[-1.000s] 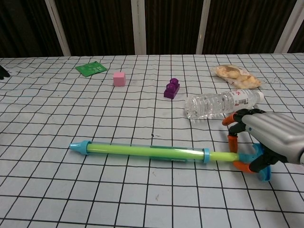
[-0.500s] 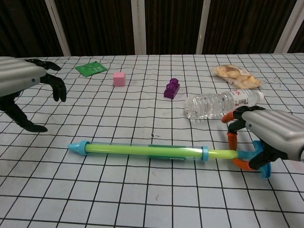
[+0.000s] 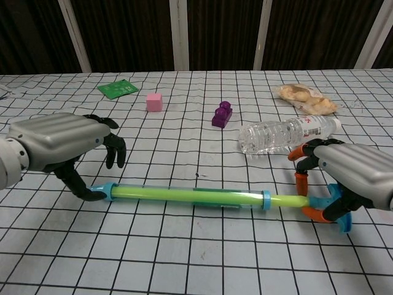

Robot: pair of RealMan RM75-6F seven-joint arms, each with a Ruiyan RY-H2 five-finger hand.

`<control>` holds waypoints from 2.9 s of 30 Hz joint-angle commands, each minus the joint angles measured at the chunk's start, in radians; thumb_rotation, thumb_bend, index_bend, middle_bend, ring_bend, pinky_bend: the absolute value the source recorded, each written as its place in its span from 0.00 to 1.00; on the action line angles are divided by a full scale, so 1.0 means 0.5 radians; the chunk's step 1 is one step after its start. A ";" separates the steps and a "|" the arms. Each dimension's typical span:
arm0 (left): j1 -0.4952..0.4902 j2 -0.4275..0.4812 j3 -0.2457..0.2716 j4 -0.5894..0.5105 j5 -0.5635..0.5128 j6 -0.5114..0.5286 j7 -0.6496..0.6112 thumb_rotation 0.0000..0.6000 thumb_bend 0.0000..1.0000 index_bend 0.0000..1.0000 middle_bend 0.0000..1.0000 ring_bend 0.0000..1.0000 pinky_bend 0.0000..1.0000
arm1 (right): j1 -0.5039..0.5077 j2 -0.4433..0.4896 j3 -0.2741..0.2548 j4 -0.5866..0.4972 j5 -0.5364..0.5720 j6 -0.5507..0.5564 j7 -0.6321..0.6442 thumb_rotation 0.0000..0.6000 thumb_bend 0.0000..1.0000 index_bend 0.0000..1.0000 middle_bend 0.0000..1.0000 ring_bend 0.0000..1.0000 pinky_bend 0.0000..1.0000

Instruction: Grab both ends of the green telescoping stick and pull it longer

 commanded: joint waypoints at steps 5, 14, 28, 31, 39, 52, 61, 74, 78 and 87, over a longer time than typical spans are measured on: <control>-0.047 -0.095 0.025 0.043 -0.072 0.045 0.027 1.00 0.36 0.39 0.39 0.05 0.01 | -0.002 0.005 -0.020 -0.006 -0.004 0.009 0.003 1.00 0.40 0.67 0.18 0.00 0.00; -0.097 -0.205 0.040 0.120 -0.147 0.101 0.043 1.00 0.38 0.40 0.39 0.06 0.01 | -0.002 0.028 -0.014 -0.005 0.018 0.013 0.025 1.00 0.40 0.67 0.18 0.00 0.00; -0.139 -0.317 0.077 0.194 -0.175 0.181 0.029 1.00 0.51 0.48 0.49 0.09 0.01 | 0.001 0.048 -0.026 0.000 0.041 0.006 0.047 1.00 0.39 0.67 0.19 0.00 0.00; -0.137 -0.331 0.085 0.211 -0.157 0.205 0.007 1.00 0.53 0.49 0.52 0.11 0.01 | 0.001 0.048 -0.030 -0.005 0.036 0.011 0.048 1.00 0.40 0.67 0.19 0.00 0.00; -0.134 -0.313 0.102 0.219 -0.120 0.233 -0.065 1.00 0.54 0.50 0.55 0.12 0.01 | 0.007 0.070 -0.022 -0.044 0.035 0.028 0.041 1.00 0.40 0.67 0.19 0.00 0.00; -0.101 -0.165 0.120 0.069 -0.075 0.307 -0.117 1.00 0.56 0.50 0.55 0.12 0.01 | 0.011 0.143 0.012 -0.131 0.037 0.076 0.019 1.00 0.40 0.67 0.19 0.00 0.00; -0.062 0.021 0.161 -0.017 -0.072 0.322 -0.176 1.00 0.56 0.50 0.55 0.12 0.01 | -0.004 0.227 0.032 -0.178 0.052 0.124 0.025 1.00 0.40 0.67 0.19 0.00 0.00; -0.021 0.214 0.220 -0.021 0.008 0.297 -0.297 1.00 0.56 0.50 0.55 0.12 0.01 | -0.013 0.320 0.062 -0.186 0.081 0.146 0.070 1.00 0.40 0.67 0.19 0.00 0.00; -0.016 0.258 0.223 -0.015 0.016 0.290 -0.320 1.00 0.56 0.51 0.56 0.12 0.01 | -0.016 0.347 0.073 -0.182 0.090 0.154 0.087 1.00 0.40 0.67 0.19 0.00 0.00; 0.009 0.347 0.232 0.009 0.018 0.287 -0.370 1.00 0.56 0.51 0.56 0.12 0.01 | -0.021 0.424 0.109 -0.167 0.126 0.162 0.126 1.00 0.41 0.67 0.19 0.00 0.00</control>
